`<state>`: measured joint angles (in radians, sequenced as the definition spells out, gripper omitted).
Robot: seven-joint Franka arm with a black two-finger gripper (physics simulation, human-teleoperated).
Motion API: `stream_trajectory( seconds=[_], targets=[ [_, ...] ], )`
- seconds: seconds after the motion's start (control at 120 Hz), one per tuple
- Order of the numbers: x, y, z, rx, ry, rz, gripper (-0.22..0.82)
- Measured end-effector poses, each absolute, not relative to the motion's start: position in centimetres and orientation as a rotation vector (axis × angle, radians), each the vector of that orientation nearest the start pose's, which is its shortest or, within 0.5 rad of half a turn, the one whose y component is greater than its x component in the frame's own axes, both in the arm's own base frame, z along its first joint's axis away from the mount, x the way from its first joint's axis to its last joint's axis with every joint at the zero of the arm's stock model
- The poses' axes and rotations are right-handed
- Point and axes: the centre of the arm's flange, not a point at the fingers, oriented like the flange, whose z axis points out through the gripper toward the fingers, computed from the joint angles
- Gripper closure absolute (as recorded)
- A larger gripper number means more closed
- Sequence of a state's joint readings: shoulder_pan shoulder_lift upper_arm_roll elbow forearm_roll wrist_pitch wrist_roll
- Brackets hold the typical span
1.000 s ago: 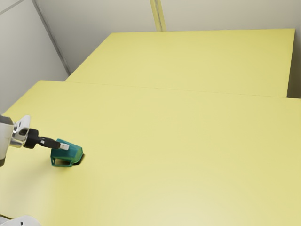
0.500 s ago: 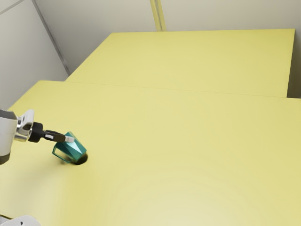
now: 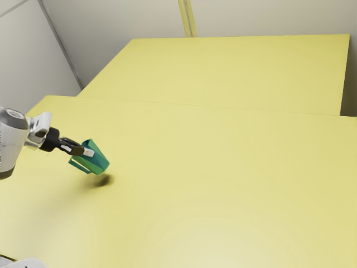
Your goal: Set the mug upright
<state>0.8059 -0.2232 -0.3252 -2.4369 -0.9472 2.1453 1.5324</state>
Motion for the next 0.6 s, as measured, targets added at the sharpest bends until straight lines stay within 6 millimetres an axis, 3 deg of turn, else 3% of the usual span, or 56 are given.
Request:
stream_trajectory(
  seconds=[0.15,0.258,0.425,0.6],
  targets=[
    [44.2,12.3,41.6,-3.23,1.079,-0.672,0.79],
    [44.6,9.5,42.2,-3.161,1.157,-0.444,0.79],
    [45.7,6.9,40.8,-3.034,1.102,-0.186,0.79],
    [47.0,6.6,39.2,-2.985,0.893,-0.099,0.79]
  ],
)
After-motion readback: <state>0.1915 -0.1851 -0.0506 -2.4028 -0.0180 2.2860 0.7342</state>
